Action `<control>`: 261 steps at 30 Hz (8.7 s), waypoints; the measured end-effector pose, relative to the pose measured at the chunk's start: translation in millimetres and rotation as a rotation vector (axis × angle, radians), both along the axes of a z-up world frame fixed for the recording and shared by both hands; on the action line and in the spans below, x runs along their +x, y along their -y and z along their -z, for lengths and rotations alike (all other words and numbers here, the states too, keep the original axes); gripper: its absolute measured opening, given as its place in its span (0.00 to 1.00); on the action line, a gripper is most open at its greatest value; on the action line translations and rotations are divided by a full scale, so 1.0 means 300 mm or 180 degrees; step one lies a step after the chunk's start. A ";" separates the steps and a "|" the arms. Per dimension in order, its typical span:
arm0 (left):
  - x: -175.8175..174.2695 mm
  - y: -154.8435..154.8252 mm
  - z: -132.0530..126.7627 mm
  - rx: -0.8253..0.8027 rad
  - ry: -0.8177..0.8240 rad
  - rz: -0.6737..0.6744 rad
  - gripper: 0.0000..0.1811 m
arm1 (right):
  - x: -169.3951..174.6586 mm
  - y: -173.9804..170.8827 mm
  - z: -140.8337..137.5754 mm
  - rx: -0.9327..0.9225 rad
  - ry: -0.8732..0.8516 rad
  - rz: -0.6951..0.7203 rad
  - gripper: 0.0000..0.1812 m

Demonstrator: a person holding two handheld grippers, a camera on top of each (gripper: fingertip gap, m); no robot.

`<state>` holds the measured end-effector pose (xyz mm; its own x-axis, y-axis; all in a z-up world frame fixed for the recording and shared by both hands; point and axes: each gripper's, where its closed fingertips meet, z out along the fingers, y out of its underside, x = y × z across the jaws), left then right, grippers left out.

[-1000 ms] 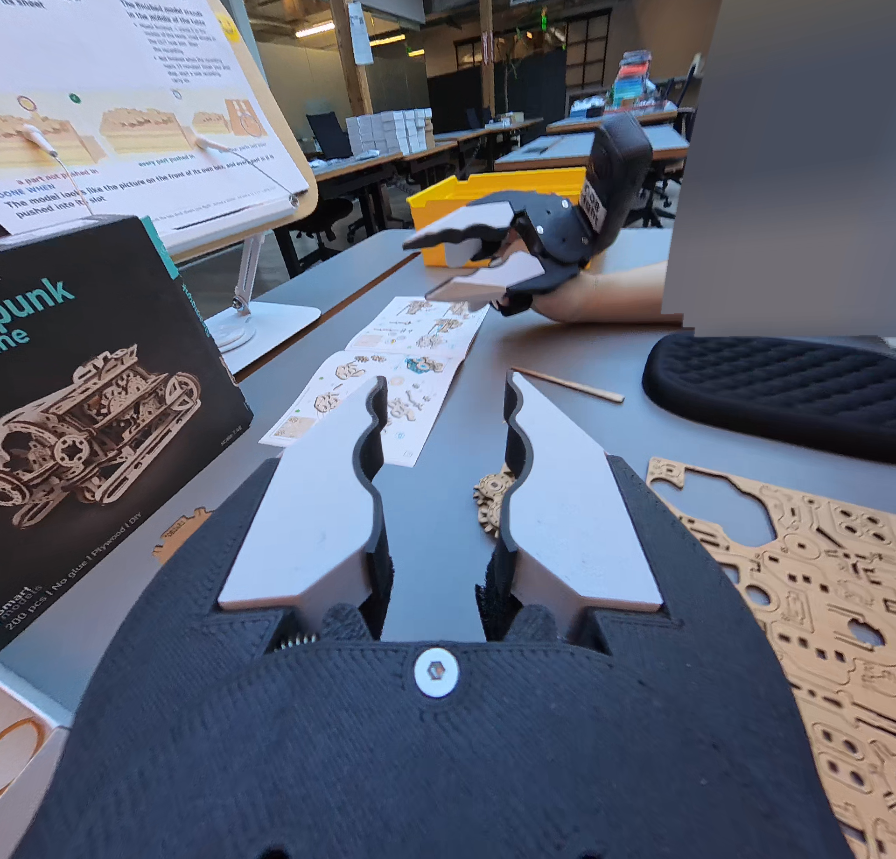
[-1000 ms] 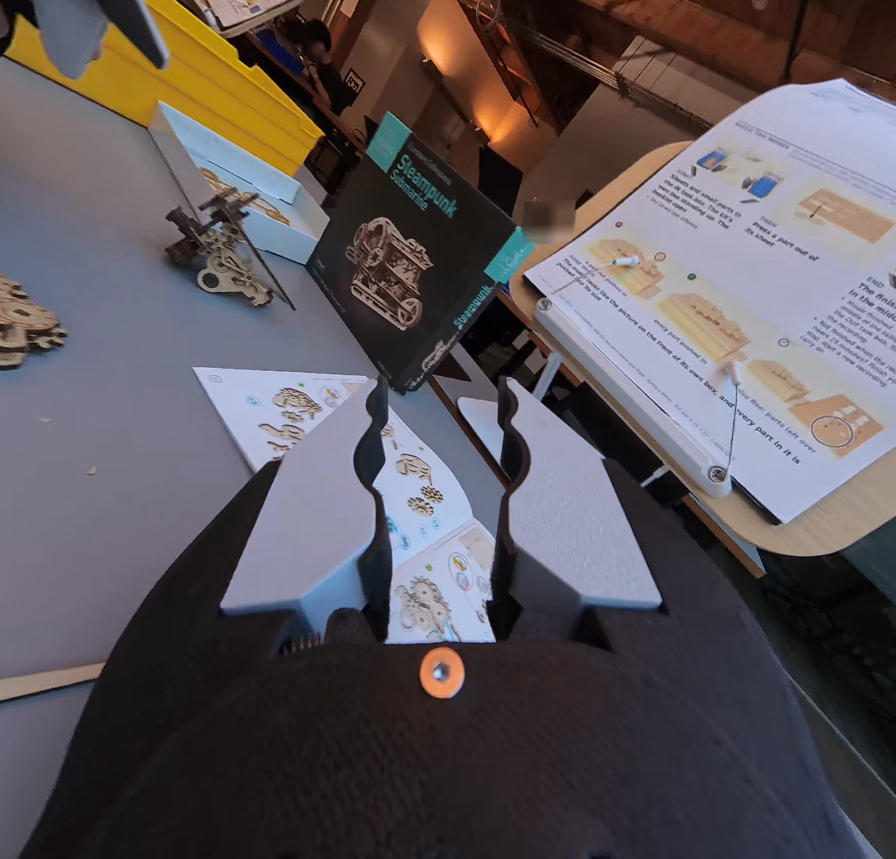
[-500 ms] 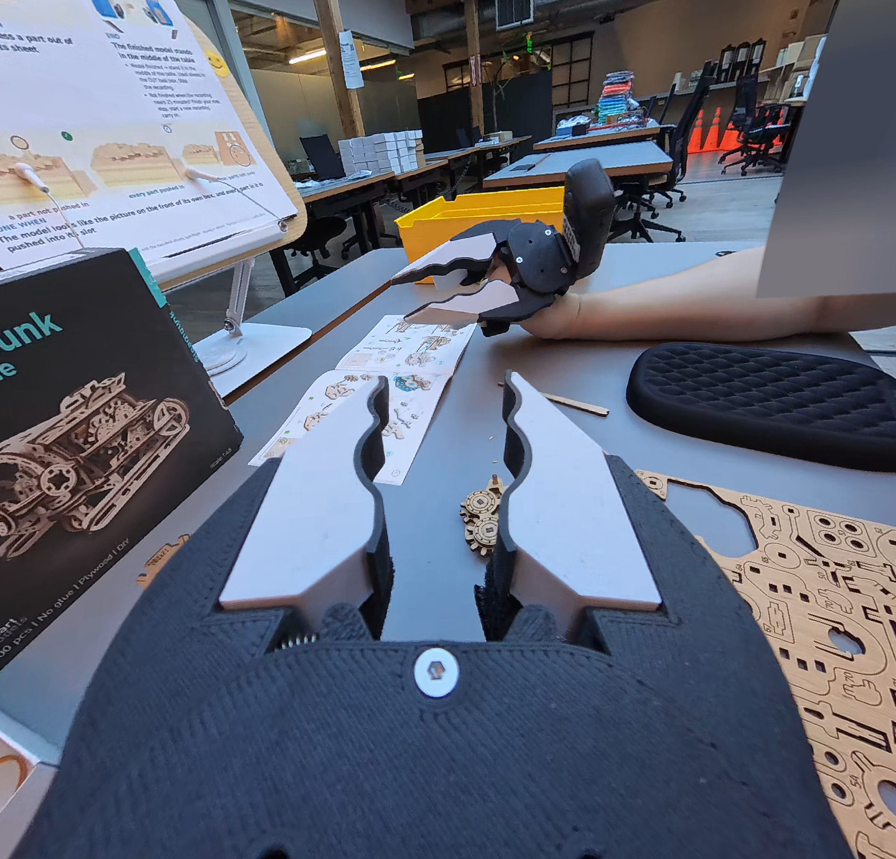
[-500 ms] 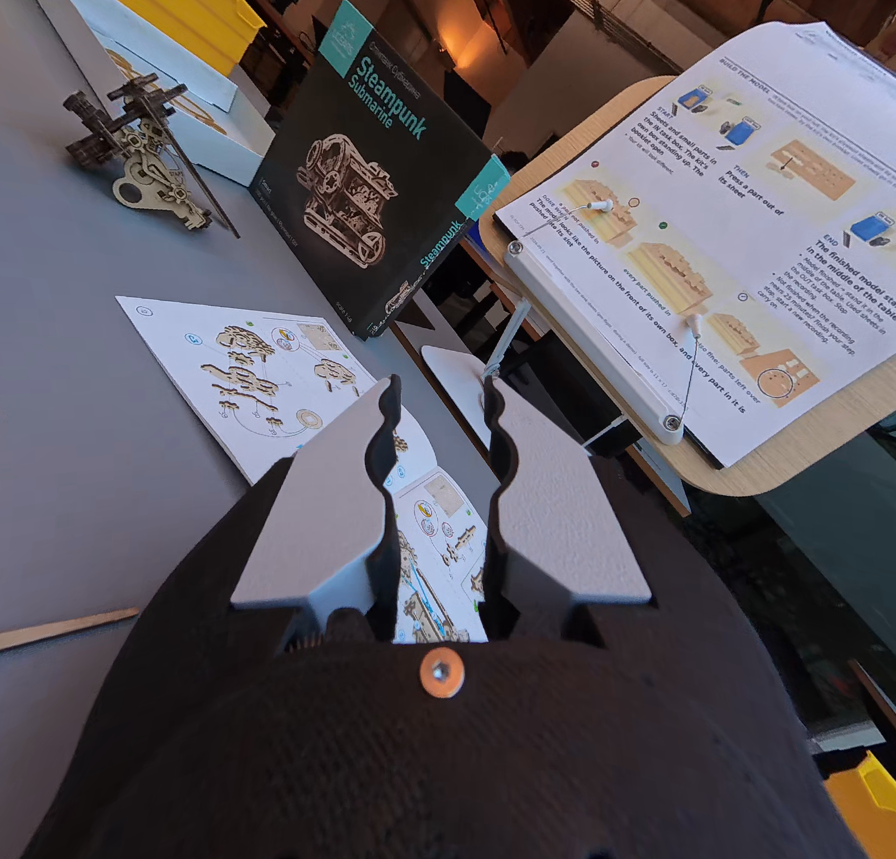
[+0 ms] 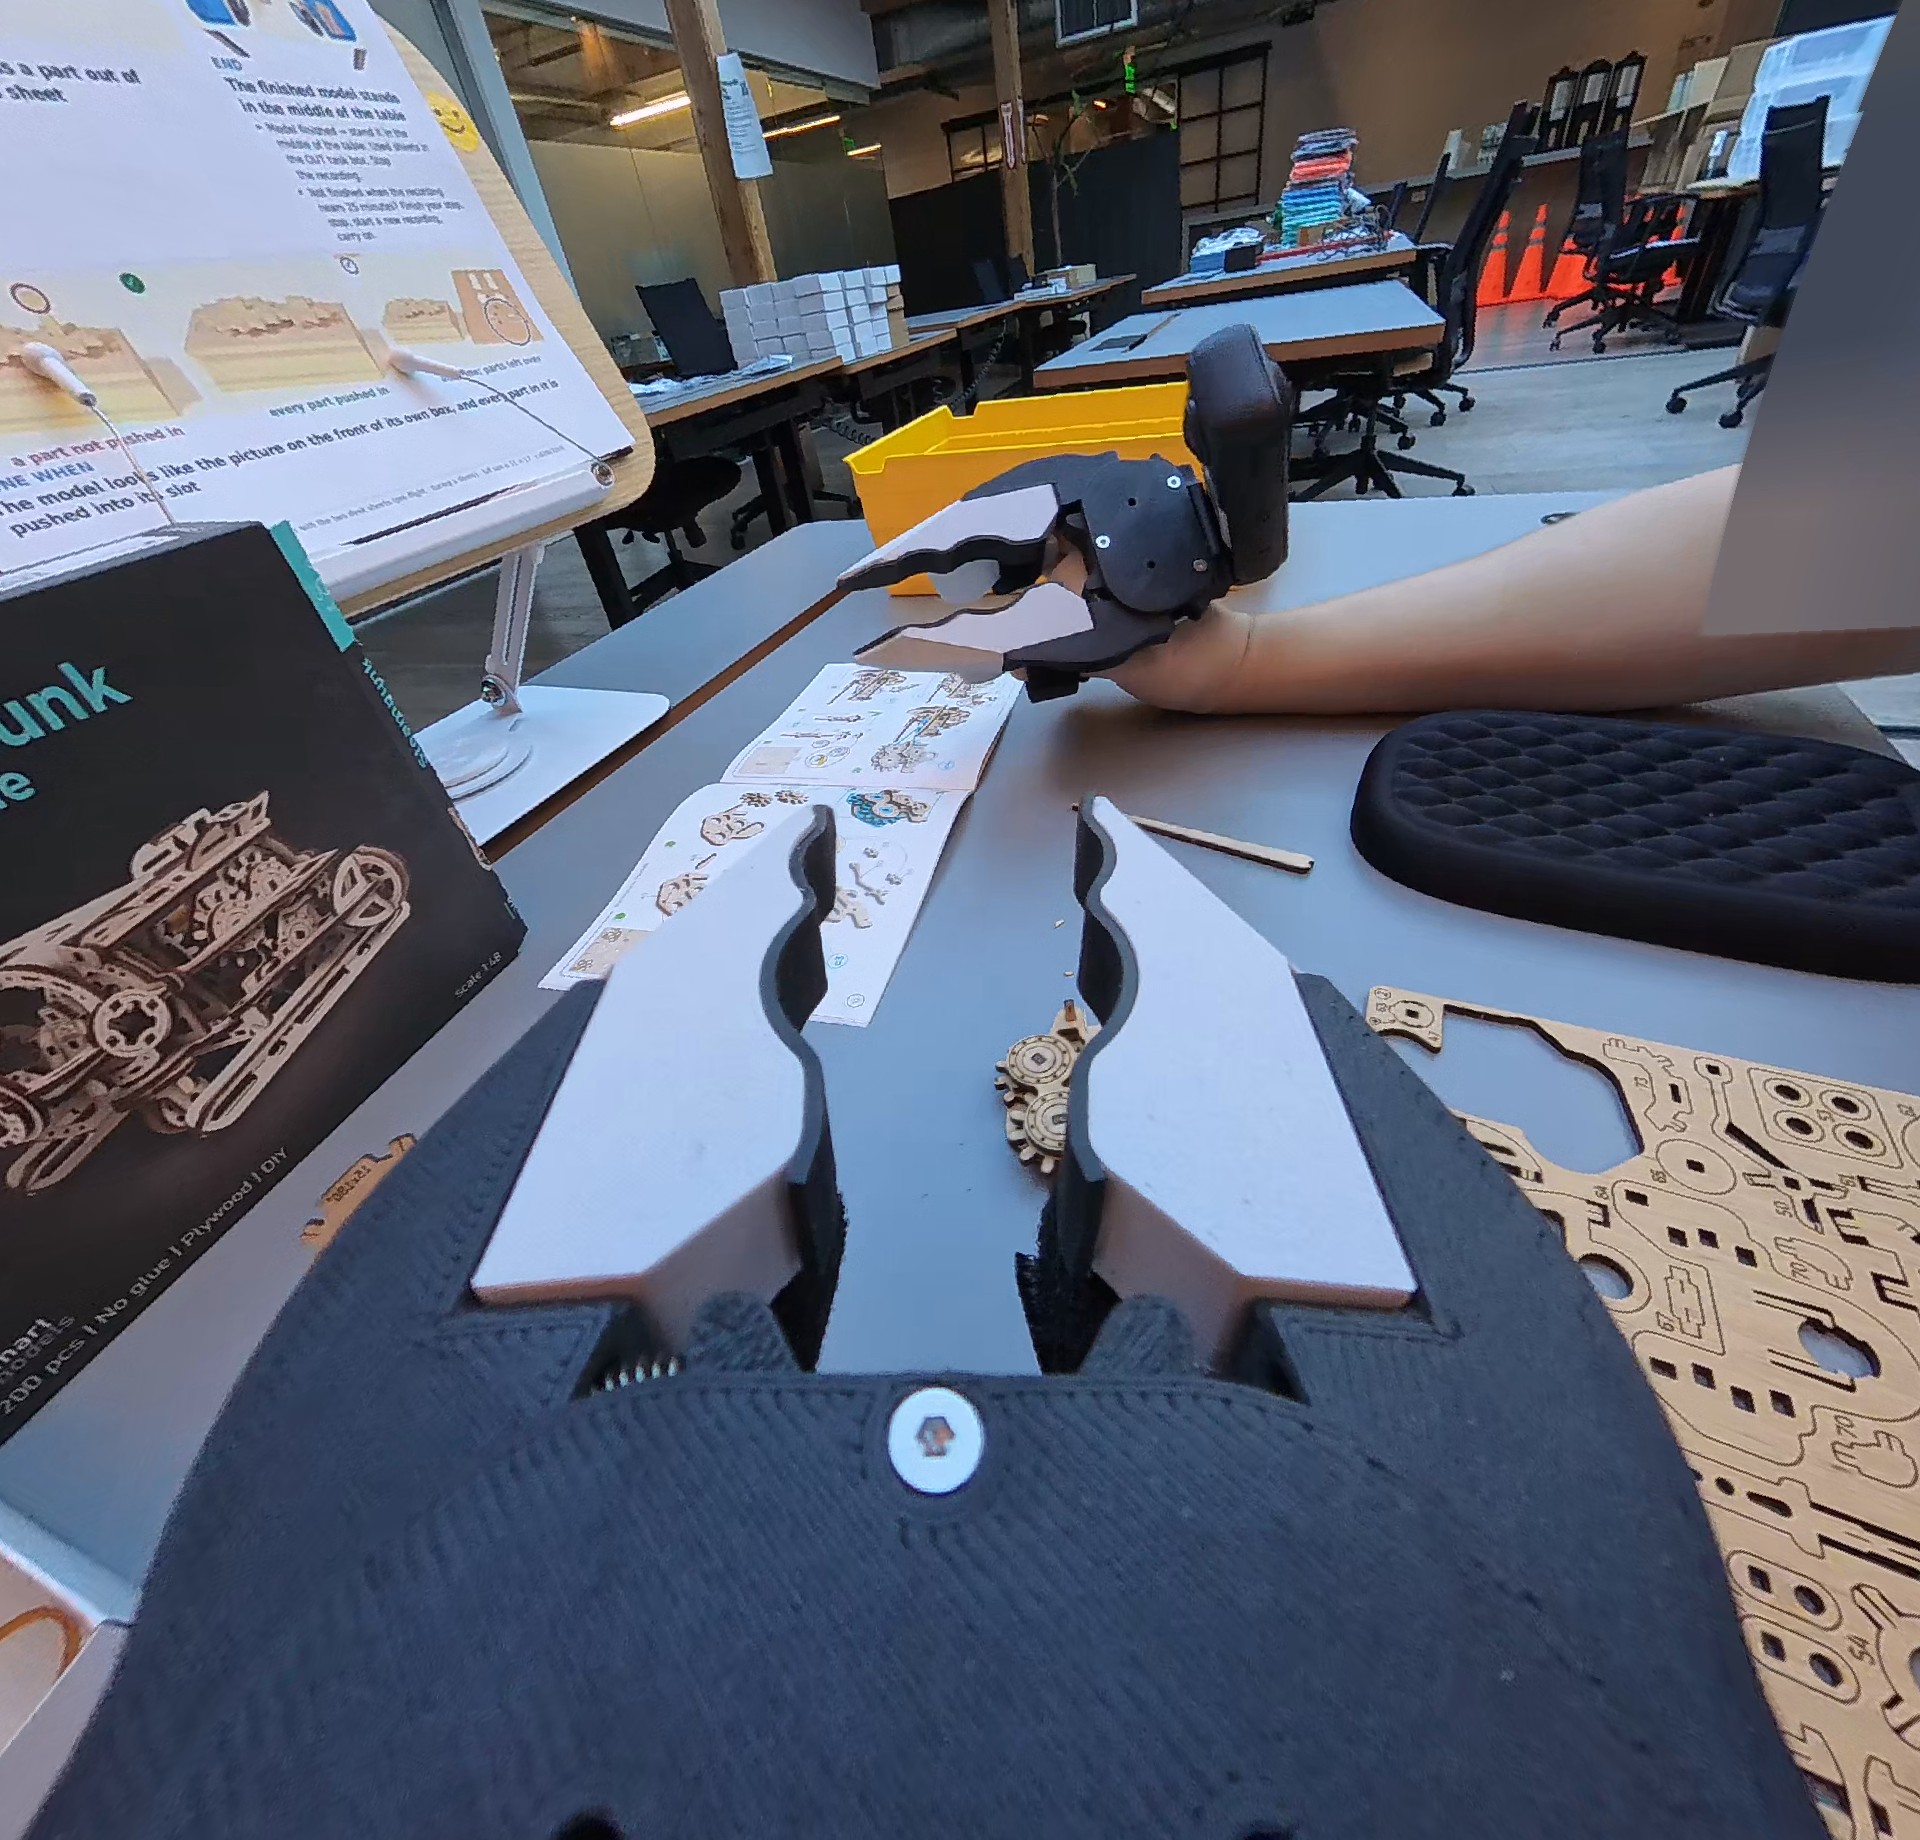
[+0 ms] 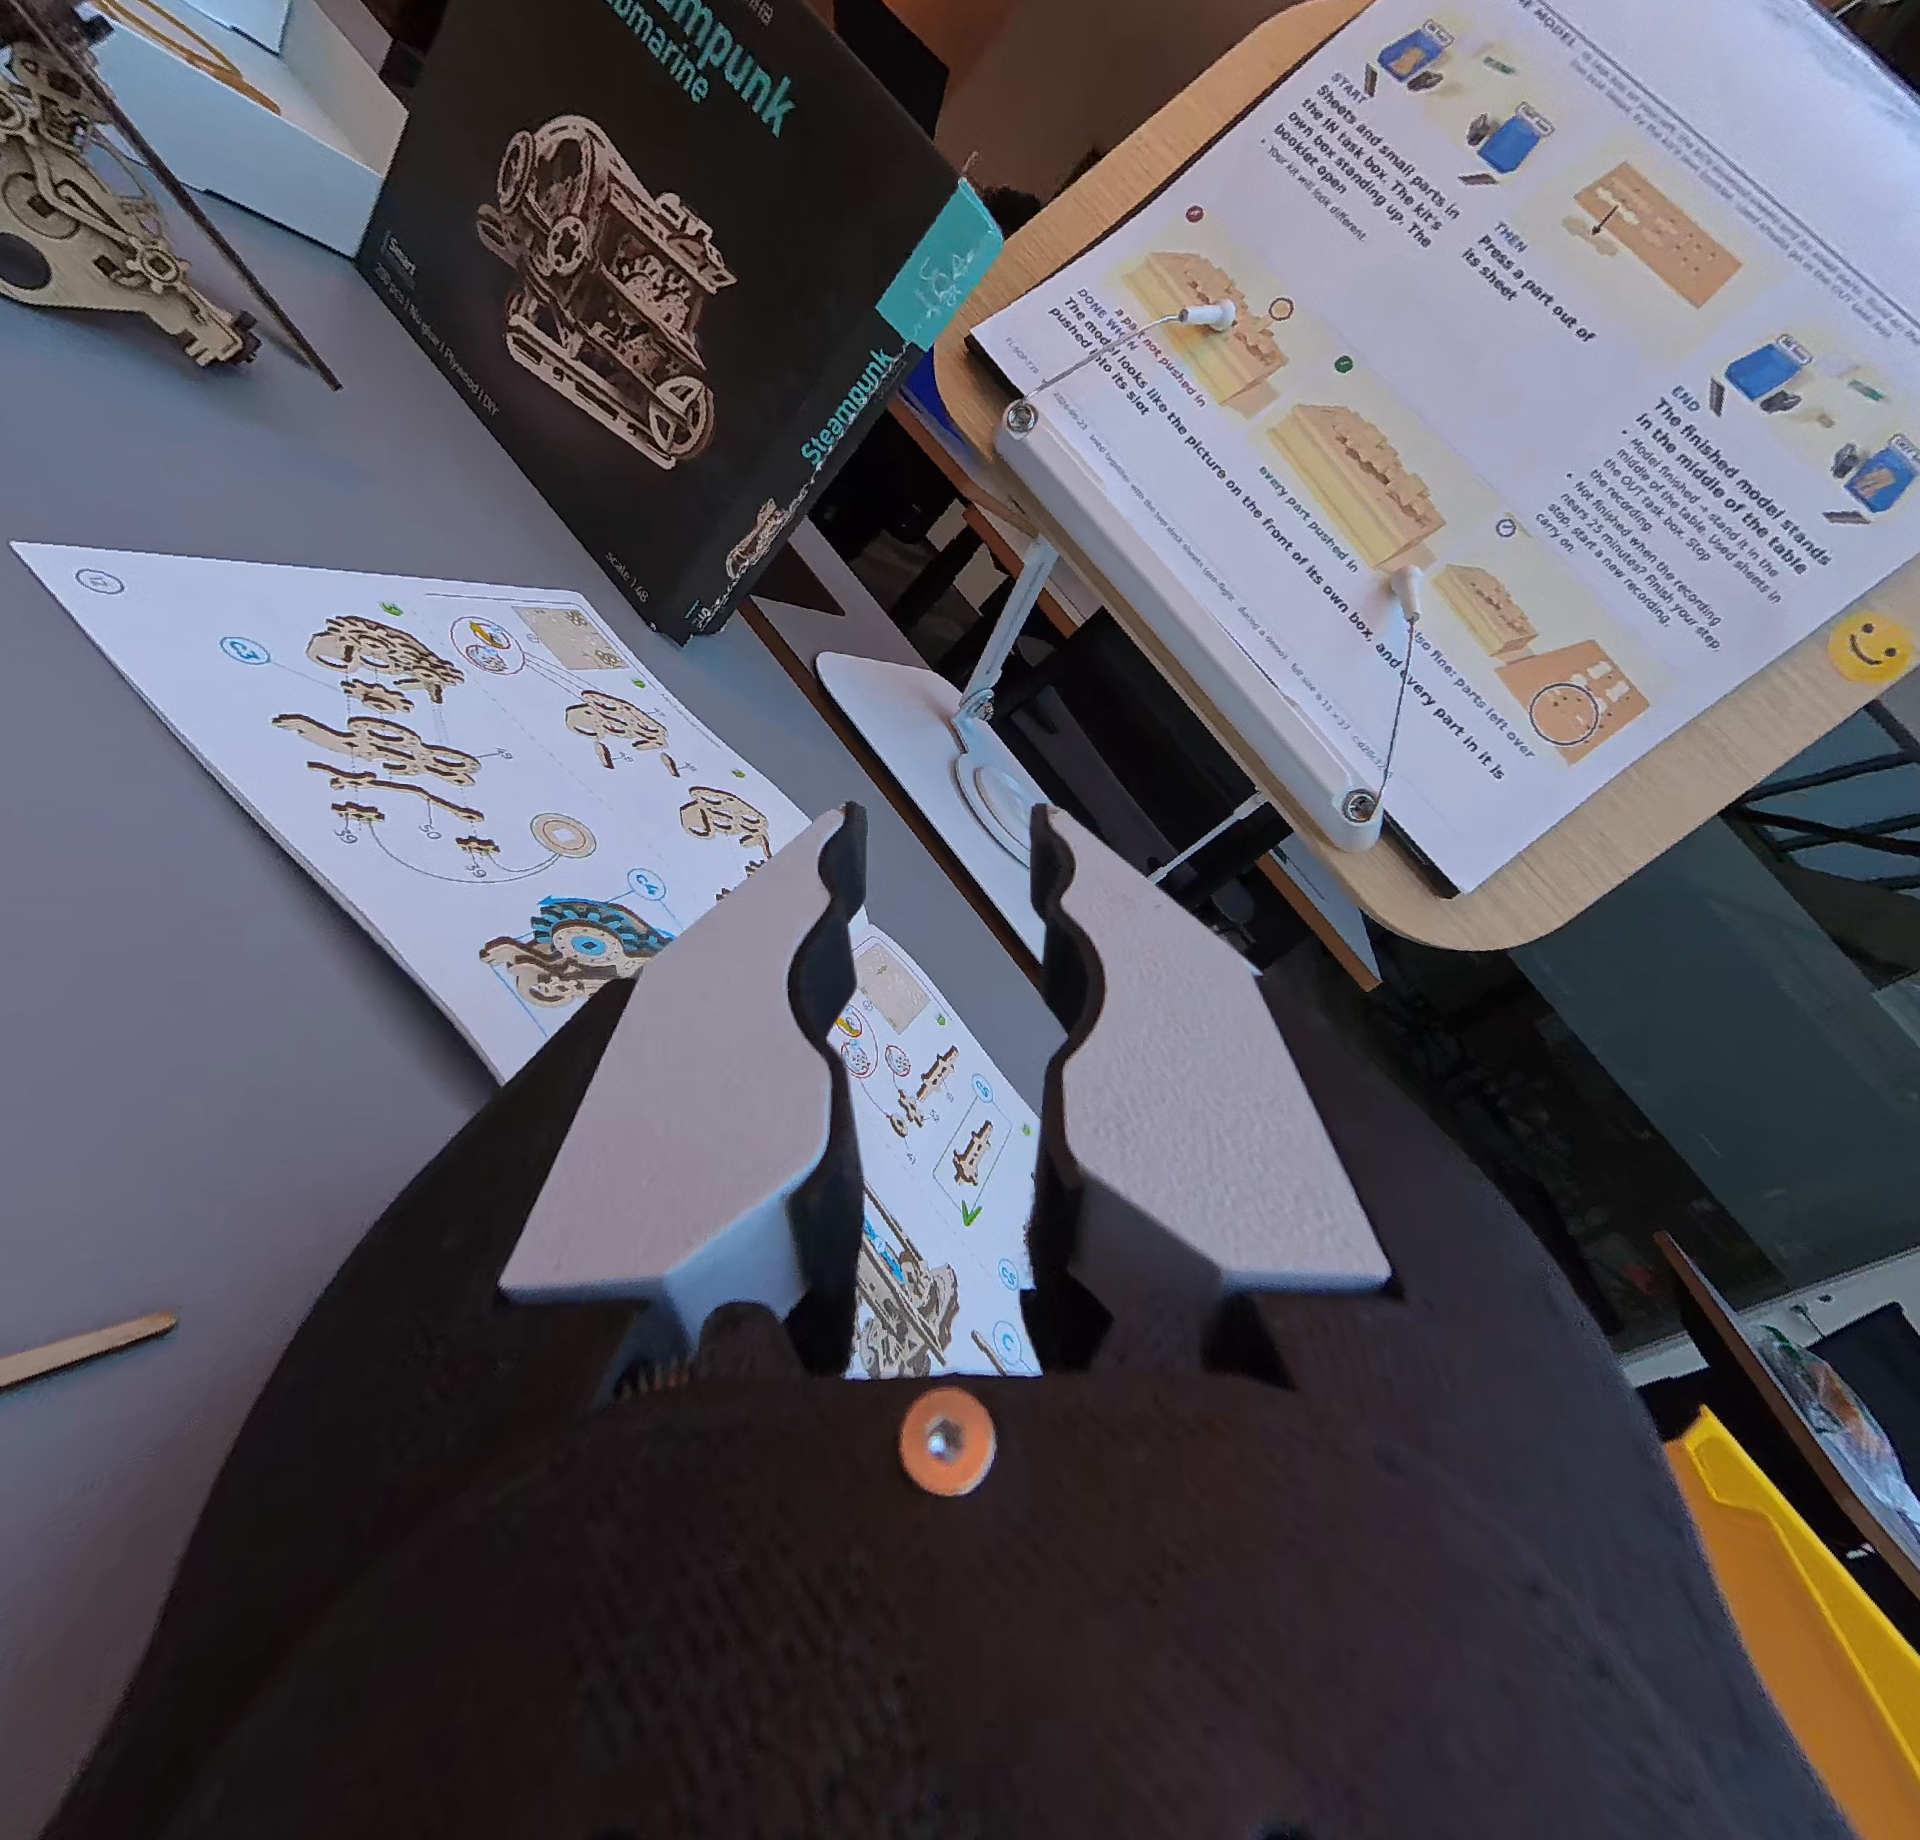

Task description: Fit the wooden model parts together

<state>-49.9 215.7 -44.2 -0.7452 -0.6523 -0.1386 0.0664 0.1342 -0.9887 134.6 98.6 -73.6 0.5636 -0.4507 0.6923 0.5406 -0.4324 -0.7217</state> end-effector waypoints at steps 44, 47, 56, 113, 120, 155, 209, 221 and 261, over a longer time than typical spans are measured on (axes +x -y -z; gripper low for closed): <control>-0.057 0.067 0.079 0.0098 -0.0787 0.0544 0.26 | -0.877 -0.110 0.261 -0.2155 -0.1073 -0.1854 0.01; -0.106 0.081 0.136 0.0305 -0.1184 0.0859 0.26 | -0.883 -0.110 0.192 -0.1935 -0.0849 -0.1889 0.01; -0.232 0.059 0.250 0.0406 -0.2438 0.1484 0.29 | -0.853 -0.101 0.140 -0.1712 -0.0716 -0.1801 0.01; -0.231 0.092 0.224 0.0138 -0.2341 0.1801 0.01 | -0.618 -0.044 -0.001 0.0471 -0.4426 -0.2486 0.09; -0.239 0.088 0.222 0.0166 -0.2319 0.1835 0.01 | -0.504 0.052 -0.154 0.1148 -0.3869 -0.2353 0.00; -0.226 0.062 0.230 0.0249 -0.2332 0.1712 0.02 | -0.716 -0.088 0.101 -0.0174 -0.4611 -0.2083 0.16; -0.189 0.227 -0.005 -0.0866 -0.1807 0.1315 0.06 | -0.742 -0.132 -0.120 0.0893 -0.4391 -0.2559 0.01; -0.110 0.051 0.004 -0.0179 -0.1434 0.0770 0.43 | -0.764 -0.117 -0.066 0.0438 -0.4666 -0.2482 0.01; -0.383 0.247 0.136 0.1389 -0.4026 0.1763 0.00 | -0.919 -0.134 -0.015 -0.0303 -0.4591 -0.3066 0.02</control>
